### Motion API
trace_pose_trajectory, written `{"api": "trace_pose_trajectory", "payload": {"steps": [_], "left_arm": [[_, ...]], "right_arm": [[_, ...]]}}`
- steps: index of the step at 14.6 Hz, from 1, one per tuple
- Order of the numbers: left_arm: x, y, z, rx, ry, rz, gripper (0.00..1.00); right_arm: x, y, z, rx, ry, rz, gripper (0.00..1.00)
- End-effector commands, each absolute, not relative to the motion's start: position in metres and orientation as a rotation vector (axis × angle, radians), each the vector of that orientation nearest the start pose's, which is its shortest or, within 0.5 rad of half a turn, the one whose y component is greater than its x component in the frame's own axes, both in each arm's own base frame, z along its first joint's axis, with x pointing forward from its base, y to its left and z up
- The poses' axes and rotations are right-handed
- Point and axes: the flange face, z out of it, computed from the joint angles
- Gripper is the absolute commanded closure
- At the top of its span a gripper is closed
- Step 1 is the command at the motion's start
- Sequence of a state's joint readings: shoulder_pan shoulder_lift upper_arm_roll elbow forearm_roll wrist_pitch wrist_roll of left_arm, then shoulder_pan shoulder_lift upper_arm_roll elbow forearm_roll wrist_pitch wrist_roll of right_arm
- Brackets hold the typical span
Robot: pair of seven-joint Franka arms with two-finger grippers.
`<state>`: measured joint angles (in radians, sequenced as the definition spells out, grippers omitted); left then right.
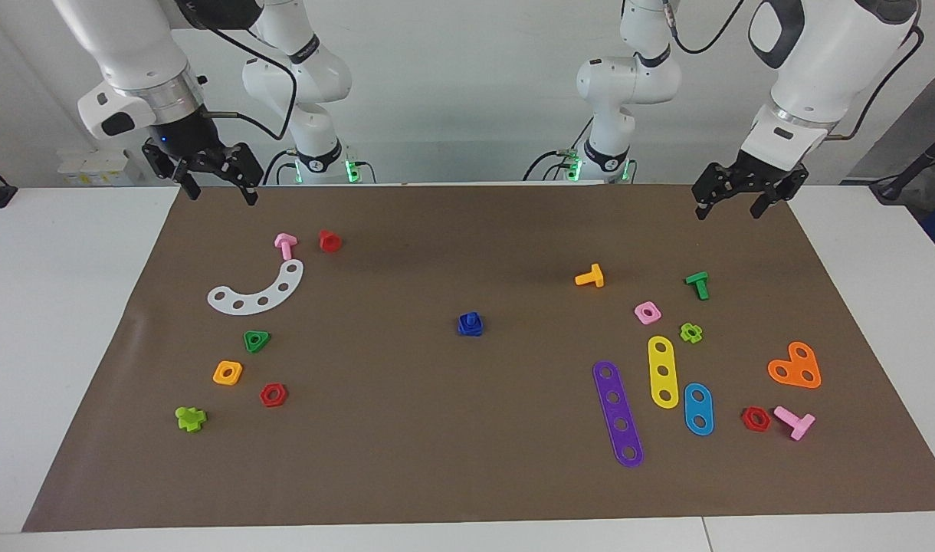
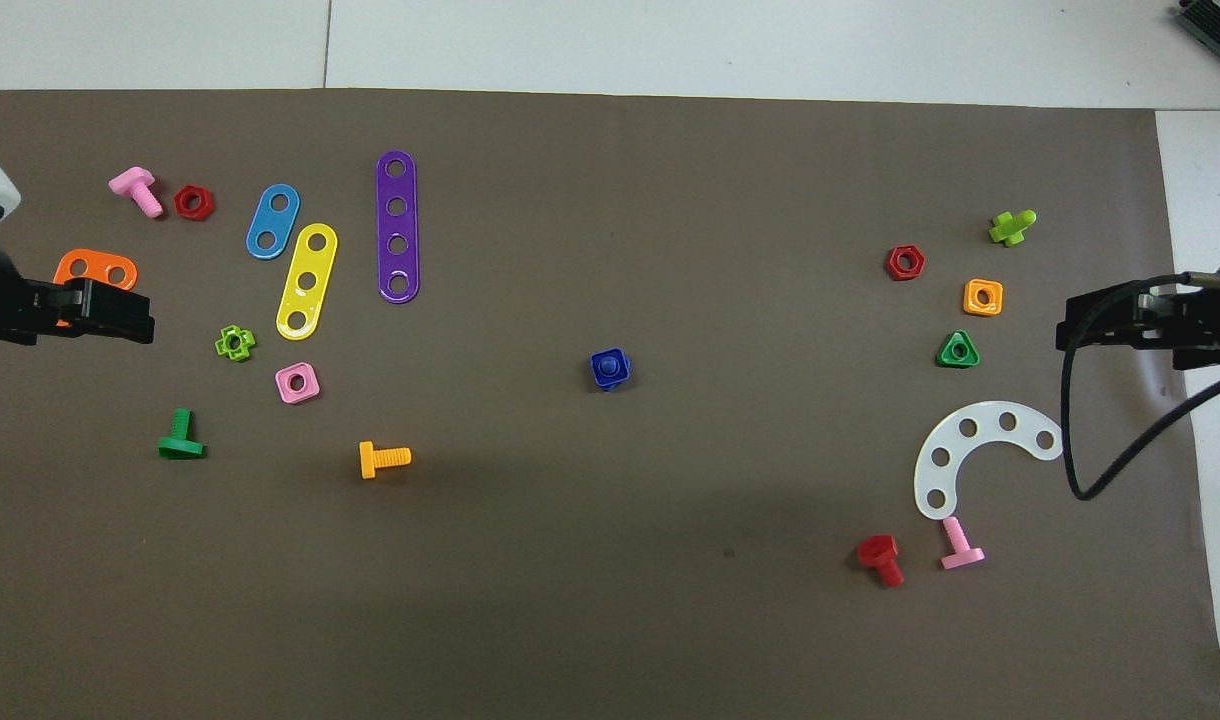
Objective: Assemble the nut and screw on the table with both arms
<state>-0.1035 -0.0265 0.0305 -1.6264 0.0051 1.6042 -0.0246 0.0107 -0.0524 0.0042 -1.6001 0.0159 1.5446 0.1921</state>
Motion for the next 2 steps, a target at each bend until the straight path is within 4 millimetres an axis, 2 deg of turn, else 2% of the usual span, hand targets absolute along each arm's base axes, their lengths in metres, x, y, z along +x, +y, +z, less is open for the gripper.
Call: {"api": "trace_pose_trajectory", "payload": {"steps": [1,2], "left_arm": [[0.5421,-0.0373,0.6247,-3.111,0.094,-0.014,0.00],[0.5423,-0.0373,0.6249,-3.111,0.096,-0.016,0.00]], "right_arm": [[0.5341,0.0066,0.6350,-3.123,0.274,-0.011,0.00],[0.5342,0.0066,0.6352,-3.123,0.274,-0.013,0.00]]}}
